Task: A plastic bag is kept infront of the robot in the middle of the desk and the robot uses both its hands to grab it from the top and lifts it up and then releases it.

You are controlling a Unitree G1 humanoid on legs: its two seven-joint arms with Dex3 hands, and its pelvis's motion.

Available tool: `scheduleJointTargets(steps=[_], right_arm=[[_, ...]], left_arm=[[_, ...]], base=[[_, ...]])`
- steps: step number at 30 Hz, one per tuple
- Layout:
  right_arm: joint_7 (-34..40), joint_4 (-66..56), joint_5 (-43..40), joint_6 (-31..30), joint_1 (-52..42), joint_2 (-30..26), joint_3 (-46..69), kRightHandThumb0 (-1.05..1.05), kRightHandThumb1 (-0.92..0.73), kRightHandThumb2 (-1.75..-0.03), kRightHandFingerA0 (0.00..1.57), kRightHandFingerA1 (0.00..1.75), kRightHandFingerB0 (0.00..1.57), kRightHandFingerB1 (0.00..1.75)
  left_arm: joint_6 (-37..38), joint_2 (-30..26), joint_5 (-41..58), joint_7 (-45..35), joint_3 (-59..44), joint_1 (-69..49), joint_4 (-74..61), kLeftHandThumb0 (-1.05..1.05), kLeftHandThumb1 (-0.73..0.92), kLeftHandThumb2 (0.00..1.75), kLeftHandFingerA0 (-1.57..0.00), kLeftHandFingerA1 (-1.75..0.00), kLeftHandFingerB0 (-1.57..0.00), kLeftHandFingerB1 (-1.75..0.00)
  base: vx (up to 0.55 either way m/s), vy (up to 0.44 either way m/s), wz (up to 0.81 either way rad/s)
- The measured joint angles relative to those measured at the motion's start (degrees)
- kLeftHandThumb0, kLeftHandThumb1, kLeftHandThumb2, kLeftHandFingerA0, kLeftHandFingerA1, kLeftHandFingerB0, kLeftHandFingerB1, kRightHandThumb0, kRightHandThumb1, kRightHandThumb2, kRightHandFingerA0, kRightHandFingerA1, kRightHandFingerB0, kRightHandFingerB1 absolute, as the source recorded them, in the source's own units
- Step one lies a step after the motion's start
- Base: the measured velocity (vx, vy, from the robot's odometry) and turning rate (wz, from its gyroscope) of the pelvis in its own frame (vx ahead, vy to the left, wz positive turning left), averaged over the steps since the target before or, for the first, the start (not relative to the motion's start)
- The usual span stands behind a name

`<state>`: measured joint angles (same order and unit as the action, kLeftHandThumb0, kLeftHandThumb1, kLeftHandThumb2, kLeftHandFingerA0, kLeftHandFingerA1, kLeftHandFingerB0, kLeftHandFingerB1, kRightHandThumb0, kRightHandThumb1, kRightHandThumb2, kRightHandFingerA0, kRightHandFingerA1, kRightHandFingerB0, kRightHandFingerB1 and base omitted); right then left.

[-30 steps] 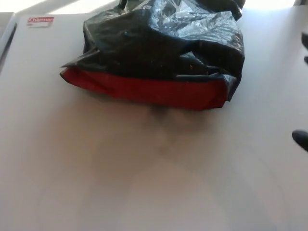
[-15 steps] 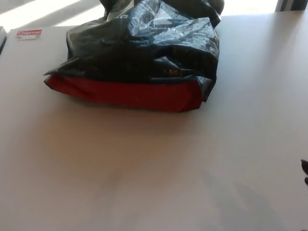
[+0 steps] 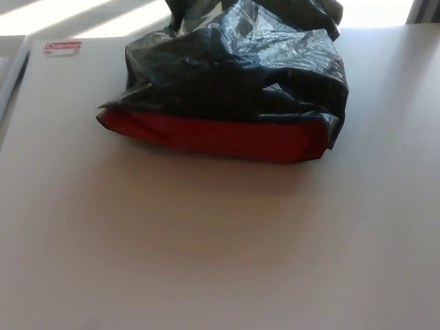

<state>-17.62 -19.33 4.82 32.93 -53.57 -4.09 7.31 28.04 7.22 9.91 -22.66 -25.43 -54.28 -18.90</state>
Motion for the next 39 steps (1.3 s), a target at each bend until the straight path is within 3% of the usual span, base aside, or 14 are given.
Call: scheduleJointTargets(steps=[8,9,10,14,15,21,22,27,28,29,32,34,37,39], right_arm=[[0.66,5.27,0.47,6.97,-1.23,4.19,1.50,-0.53,-0.83,-0.66,0.27,0.46,0.31,0.42],[0.72,5.94,0.47,7.88,-1.46,4.57,1.92,-0.53,-0.84,-0.65,0.31,0.47,0.33,0.43],[0.78,6.59,0.47,8.67,-1.68,4.91,2.30,-0.56,-0.60,-0.99,0.25,0.56,0.26,0.53],[0.91,9.11,0.48,11.54,-2.35,6.06,3.50,-0.52,-0.57,-0.97,0.26,0.55,0.23,0.51],[0.94,10.42,0.49,12.94,-2.69,6.40,4.13,-0.45,-0.78,-0.63,0.31,0.45,0.29,0.39],[0.99,15.91,1.11,18.08,-4.04,6.88,6.74,-0.65,-0.92,-0.66,0.26,0.52,0.26,0.45],[1.00,16.90,1.36,18.75,-4.12,6.87,7.20,-0.59,-0.92,-0.76,0.25,0.52,0.25,0.45],[1.45,23.61,3.04,23.28,-4.12,7.01,8.72,-0.45,-0.89,-0.66,0.29,0.46,0.28,0.41],[1.58,24.77,3.32,24.14,-4.13,7.10,8.88,-0.37,-0.63,-1.03,0.29,0.59,0.19,0.52],[1.65,25.74,3.54,24.90,-4.13,7.19,8.94,-0.33,-0.87,-0.64,0.31,0.46,0.29,0.41],[1.89,28.76,4.32,27.53,-4.14,7.53,8.96,-0.41,-0.56,-0.97,0.31,0.60,0.20,0.52],[2.10,30.17,4.77,29.29,-4.26,7.94,8.94,-0.32,-0.77,-0.62,0.39,0.51,0.32,0.43],[2.47,31.40,5.45,31.97,-4.58,8.55,9.04,-0.35,-0.79,-0.63,0.35,0.48,0.30,0.41],[2.78,32.05,6.02,33.76,-4.93,8.79,9.12,-0.31,-0.79,-0.63,0.36,0.49,0.30,0.42]], left_arm=[[6.18,1.55,0.01,-0.17,2.20,-3.52,3.56,-0.67,0.77,1.08,-0.06,-0.48,-0.03,-0.30],[6.89,1.63,0.01,-0.20,2.38,-3.94,4.00,-0.65,0.92,0.71,-0.13,-0.36,-0.10,-0.20],[7.51,1.66,0.01,-0.23,2.50,-4.36,4.33,-0.64,0.92,0.74,-0.15,-0.38,-0.09,-0.24],[9.71,1.66,0.03,-0.31,2.88,-5.72,5.88,-0.64,0.92,0.73,-0.15,-0.38,-0.09,-0.23],[10.80,1.66,0.07,-0.33,3.07,-6.46,6.72,-0.33,0.63,1.17,0.00,-0.50,0.00,-0.50],[15.24,1.64,0.28,-0.36,4.36,-8.37,10.91,-0.61,0.92,0.77,-0.10,-0.43,-0.06,-0.28],[15.99,1.64,0.29,-0.35,4.51,-8.48,11.72,-0.71,0.77,1.10,-0.02,-0.46,-0.01,-0.22],[19.95,1.17,0.51,-0.60,6.31,-9.60,17.51,-0.84,0.83,1.12,-0.05,-0.36,-0.03,-0.09],[20.67,0.97,0.53,-0.69,6.69,-9.70,18.75,-0.79,0.78,0.98,-0.05,-0.36,0.00,-0.17],[21.25,0.72,0.54,-0.79,6.92,-9.73,19.80,-0.78,0.77,1.14,-0.10,-0.47,0.00,-0.19],[23.17,-0.02,0.54,-1.01,7.14,-9.87,23.23,-0.67,0.73,1.11,-0.07,-0.51,0.00,-0.28],[24.35,-0.40,0.54,-1.16,7.47,-10.14,24.86,-0.72,0.92,0.71,-0.09,-0.36,-0.02,-0.18],[26.37,-1.10,0.53,-1.43,8.21,-10.56,27.34,-0.78,0.77,1.07,-0.08,-0.48,-0.07,-0.24],[27.84,-1.63,0.52,-1.58,8.63,-10.68,29.05,-0.71,0.92,0.77,-0.10,-0.39,-0.01,-0.22]], base=[[-0.02,-0.076,0.04],[0.00,0.000,0.00],[0.00,0.000,0.00],[0.00,0.000,0.00],[0.00,0.000,0.00],[0.00,0.000,0.00],[0.00,0.000,0.00],[0.00,0.000,0.00],[0.00,0.000,0.00],[0.00,0.000,0.00],[0.00,0.000,0.00],[0.00,0.000,0.00],[0.00,0.000,0.00],[0.00,0.000,0.00]])
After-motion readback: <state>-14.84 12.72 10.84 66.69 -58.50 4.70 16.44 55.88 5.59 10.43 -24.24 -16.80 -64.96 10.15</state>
